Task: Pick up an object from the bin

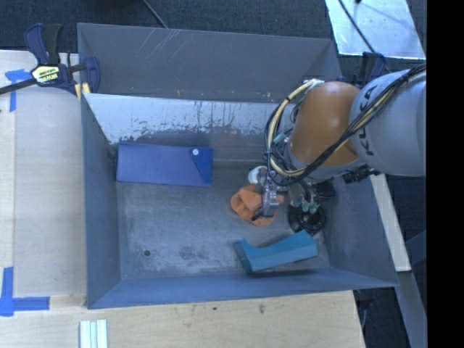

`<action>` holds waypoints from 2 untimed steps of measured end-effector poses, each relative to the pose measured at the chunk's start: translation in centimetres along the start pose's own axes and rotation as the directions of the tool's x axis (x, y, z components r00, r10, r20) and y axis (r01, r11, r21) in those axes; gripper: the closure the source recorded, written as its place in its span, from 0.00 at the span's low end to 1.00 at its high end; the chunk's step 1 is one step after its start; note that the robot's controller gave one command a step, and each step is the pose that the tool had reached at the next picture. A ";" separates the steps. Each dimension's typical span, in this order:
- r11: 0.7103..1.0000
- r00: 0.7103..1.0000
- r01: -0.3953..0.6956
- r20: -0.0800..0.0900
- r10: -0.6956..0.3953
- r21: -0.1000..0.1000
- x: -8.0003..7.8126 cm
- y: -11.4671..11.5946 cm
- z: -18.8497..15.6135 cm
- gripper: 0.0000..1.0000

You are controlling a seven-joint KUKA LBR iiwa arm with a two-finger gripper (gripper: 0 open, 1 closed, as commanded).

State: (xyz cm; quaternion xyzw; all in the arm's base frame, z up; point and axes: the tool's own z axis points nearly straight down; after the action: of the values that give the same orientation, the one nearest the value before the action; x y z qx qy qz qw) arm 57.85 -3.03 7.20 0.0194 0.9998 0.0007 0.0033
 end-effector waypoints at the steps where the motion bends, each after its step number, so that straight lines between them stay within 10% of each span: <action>1: 1.000 1.000 0.000 0.000 0.000 0.000 0.0 0.0 0.0 1.00; 2: 1.000 1.000 0.000 -0.002 0.000 0.001 0.1 0.0 0.1 0.00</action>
Offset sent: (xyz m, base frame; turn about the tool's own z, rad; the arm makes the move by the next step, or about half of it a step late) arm 0.0000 0.0000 0.0000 0.0000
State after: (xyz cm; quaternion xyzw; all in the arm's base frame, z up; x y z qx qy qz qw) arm 57.78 -3.08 7.07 0.0194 0.9998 0.0002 0.0021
